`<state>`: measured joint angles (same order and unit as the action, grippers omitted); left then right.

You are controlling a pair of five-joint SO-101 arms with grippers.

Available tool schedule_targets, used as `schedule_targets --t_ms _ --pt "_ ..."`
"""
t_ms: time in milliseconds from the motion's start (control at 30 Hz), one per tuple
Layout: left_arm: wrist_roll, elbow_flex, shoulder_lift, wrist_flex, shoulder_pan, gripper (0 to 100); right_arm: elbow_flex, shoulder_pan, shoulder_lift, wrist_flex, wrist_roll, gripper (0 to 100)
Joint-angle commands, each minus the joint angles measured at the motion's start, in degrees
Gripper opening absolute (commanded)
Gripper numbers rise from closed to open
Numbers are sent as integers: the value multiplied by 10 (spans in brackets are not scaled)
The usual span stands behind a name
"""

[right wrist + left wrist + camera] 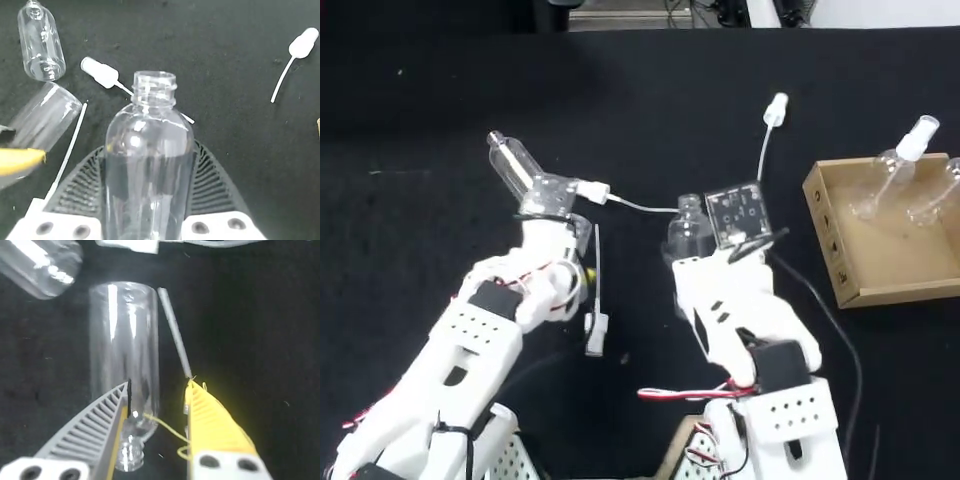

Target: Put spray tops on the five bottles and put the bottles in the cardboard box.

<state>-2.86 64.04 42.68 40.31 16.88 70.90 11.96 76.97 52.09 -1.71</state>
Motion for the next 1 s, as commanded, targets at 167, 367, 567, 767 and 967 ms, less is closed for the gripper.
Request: schedule_targets --t_ms 167,367,567,767,967 --pt "6 -54 -1 45 27 227 3 -11 33 -12 4 11" --pt "9 -53 -4 47 35 234 5 -12 33 -12 4 11" --pt "25 -87 -98 47 58 234 5 -12 33 -13 4 11" --pt "26 -110 -149 47 59 234 -1 -60 29 -18 4 11" --pt "28 -113 -154 47 60 234 -1 -64 29 -17 4 11"
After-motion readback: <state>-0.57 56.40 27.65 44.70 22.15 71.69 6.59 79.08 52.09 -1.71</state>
